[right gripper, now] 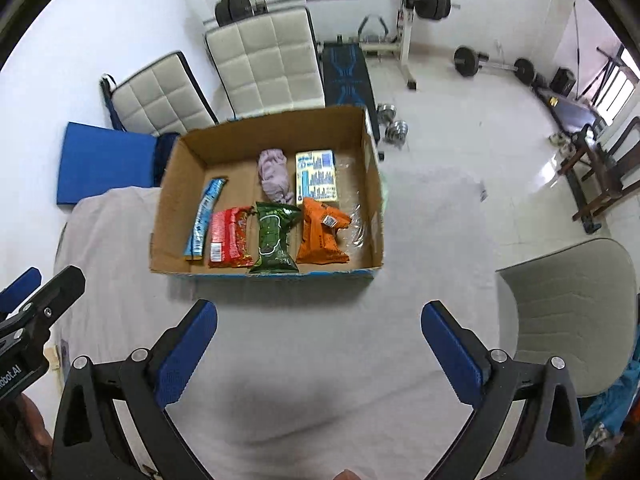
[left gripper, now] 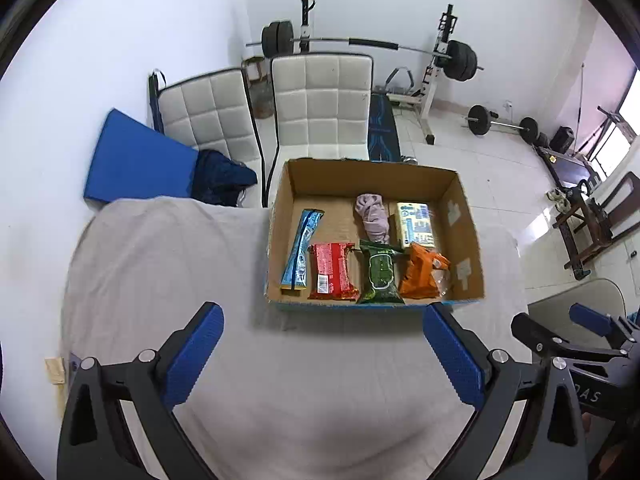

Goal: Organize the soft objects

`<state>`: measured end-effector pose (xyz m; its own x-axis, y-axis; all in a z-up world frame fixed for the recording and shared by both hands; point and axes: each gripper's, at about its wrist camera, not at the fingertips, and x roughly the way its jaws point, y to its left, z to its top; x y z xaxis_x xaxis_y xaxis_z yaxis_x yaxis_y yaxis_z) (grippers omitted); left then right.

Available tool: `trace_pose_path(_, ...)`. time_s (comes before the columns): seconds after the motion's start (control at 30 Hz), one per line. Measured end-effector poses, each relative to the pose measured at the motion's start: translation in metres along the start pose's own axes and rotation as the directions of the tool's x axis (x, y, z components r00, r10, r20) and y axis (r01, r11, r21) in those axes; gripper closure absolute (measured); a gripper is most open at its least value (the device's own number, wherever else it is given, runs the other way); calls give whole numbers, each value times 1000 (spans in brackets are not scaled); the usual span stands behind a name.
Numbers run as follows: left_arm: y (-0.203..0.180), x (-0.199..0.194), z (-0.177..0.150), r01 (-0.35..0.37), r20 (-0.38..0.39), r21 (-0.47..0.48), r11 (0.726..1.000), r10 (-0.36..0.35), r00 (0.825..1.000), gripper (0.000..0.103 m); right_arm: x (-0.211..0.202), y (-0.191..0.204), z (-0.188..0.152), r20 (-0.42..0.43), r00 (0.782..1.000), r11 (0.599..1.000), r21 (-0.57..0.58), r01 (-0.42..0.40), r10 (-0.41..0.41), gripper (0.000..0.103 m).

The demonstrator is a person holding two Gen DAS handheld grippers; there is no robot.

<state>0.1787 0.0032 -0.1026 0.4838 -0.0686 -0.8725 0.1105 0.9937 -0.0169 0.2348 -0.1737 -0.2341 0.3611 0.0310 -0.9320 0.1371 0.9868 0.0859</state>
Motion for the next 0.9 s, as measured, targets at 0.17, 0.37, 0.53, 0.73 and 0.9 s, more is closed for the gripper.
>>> trace_pose_path(0.17,0,-46,-12,-4,39,6,1000,4,999,1,-55,1,-26,56,998,999,-10,-30,31,0)
trace_pose_path(0.37,1,-86,-24,25,57,-12,1000,-24,998,1,-111,-2,-53,111,993,999,-10,-36,37,0)
trace_pose_path(0.53,-3,-106,-33,1,75,4,1000,-1,997,1,-144,-3,-70,135,990,999,-21,-40,42,0)
trace_pose_path(0.73,-4,-114,-40,5,80,4,1000,-5,997,1,-167,0,-85,141,990,999,-47,-16,22,0)
trace_pose_path(0.9,-6,-115,-40,-1,88,4,1000,1,996,1,-171,-2,-86,148,989,999,-49,6,1,0)
